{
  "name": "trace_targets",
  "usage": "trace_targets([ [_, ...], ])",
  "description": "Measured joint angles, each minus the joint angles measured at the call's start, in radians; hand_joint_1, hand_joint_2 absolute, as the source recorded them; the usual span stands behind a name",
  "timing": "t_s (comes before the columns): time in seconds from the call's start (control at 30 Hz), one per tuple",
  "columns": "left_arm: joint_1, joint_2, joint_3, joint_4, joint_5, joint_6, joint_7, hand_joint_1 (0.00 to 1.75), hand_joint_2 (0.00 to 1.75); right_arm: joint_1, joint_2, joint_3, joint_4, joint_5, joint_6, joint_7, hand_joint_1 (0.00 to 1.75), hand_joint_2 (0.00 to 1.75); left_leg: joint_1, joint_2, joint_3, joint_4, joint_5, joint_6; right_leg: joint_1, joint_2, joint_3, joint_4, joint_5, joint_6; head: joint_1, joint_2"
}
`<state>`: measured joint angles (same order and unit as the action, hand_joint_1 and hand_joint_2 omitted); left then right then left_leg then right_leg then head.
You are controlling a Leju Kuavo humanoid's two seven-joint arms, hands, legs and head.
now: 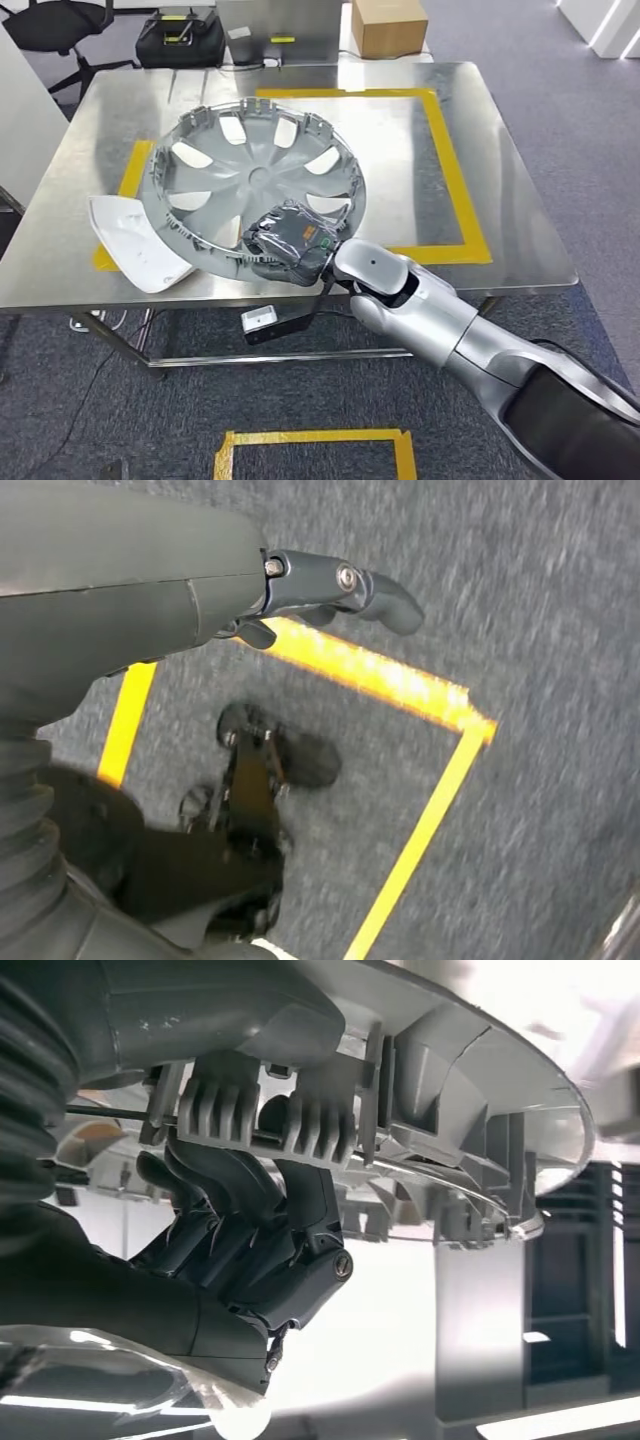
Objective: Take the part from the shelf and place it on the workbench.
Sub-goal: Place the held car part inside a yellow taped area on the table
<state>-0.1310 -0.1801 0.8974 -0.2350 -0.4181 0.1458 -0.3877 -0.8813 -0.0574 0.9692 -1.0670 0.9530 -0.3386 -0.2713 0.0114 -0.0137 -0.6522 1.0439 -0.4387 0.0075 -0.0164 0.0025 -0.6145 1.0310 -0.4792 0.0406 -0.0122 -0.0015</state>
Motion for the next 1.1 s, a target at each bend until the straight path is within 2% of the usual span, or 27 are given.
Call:
trace_targets([
  [0.13, -0.003, -0.003, -0.012, 0.000, 0.001, -0.001, 0.006, 0.00, 1.75, -0.073, 0.040, -0.009, 0.155, -0.013, 0.001, -0.011, 1.75, 1.75, 0.000, 0.000, 0.007, -0.011, 0.005, 0.005, 0.001, 0.003, 0.002, -0.006, -0.001, -0.001, 0.000, 0.000],
  [0.33, -0.005, -0.007, -0.017, 0.000, 0.011, -0.008, 0.006, 0.00, 1.75, -0.124, 0.077, -0.024, 0.306, -0.038, 0.011, -0.001, 1.75, 1.75, 0.001, 0.001, 0.014, -0.022, 0.009, -0.002, 0.002, 0.003, 0.004, -0.005, -0.003, -0.009, 0.000, 0.000],
  [0.43, -0.004, -0.011, -0.018, 0.000, 0.018, -0.005, 0.004, 0.00, 1.75, -0.152, 0.092, -0.041, 0.383, -0.051, 0.031, 0.006, 1.75, 1.75, 0.001, 0.001, 0.014, -0.024, 0.009, -0.007, 0.002, 0.002, 0.004, -0.005, -0.003, -0.010, 0.000, 0.000],
  [0.57, -0.003, -0.018, -0.019, 0.000, 0.023, -0.006, 0.000, 0.00, 1.75, -0.186, 0.104, -0.051, 0.476, -0.041, 0.065, 0.030, 1.75, 1.75, 0.000, 0.001, 0.013, -0.024, 0.009, -0.012, 0.002, 0.001, 0.004, -0.006, -0.003, -0.010, 0.000, 0.000],
  [0.77, -0.001, -0.023, -0.019, 0.000, 0.027, -0.006, -0.002, 0.00, 1.75, -0.203, 0.105, -0.065, 0.554, -0.042, 0.070, 0.033, 1.75, 1.75, -0.002, 0.001, 0.013, -0.023, 0.009, -0.012, 0.000, 0.000, 0.006, -0.008, -0.003, -0.009, 0.001, 0.000],
  [0.9, -0.001, -0.027, -0.019, 0.000, 0.027, -0.008, -0.007, 0.00, 1.75, -0.203, 0.105, -0.070, 0.576, -0.046, 0.061, 0.029, 0.00, 0.00, -0.004, 0.001, 0.013, -0.023, 0.008, -0.011, -0.002, 0.001, 0.006, -0.009, -0.002, -0.009, 0.000, 0.000],
  [1.03, 0.000, -0.028, -0.029, 0.000, 0.010, -0.001, -0.011, 0.00, 1.75, -0.205, 0.105, -0.080, 0.590, -0.041, 0.048, 0.030, 0.00, 0.00, -0.004, 0.001, 0.013, -0.022, 0.008, -0.011, -0.003, 0.001, 0.007, -0.009, -0.002, -0.009, 0.001, 0.000],
  [1.1, 0.000, -0.028, -0.034, 0.000, 0.011, 0.010, -0.013, 0.00, 0.87, -0.207, 0.105, -0.084, 0.594, -0.039, 0.038, 0.025, 0.00, 0.00, -0.004, 0.001, 0.014, -0.022, 0.008, -0.011, -0.003, 0.001, 0.007, -0.009, -0.002, -0.009, 0.000, 0.000],
])
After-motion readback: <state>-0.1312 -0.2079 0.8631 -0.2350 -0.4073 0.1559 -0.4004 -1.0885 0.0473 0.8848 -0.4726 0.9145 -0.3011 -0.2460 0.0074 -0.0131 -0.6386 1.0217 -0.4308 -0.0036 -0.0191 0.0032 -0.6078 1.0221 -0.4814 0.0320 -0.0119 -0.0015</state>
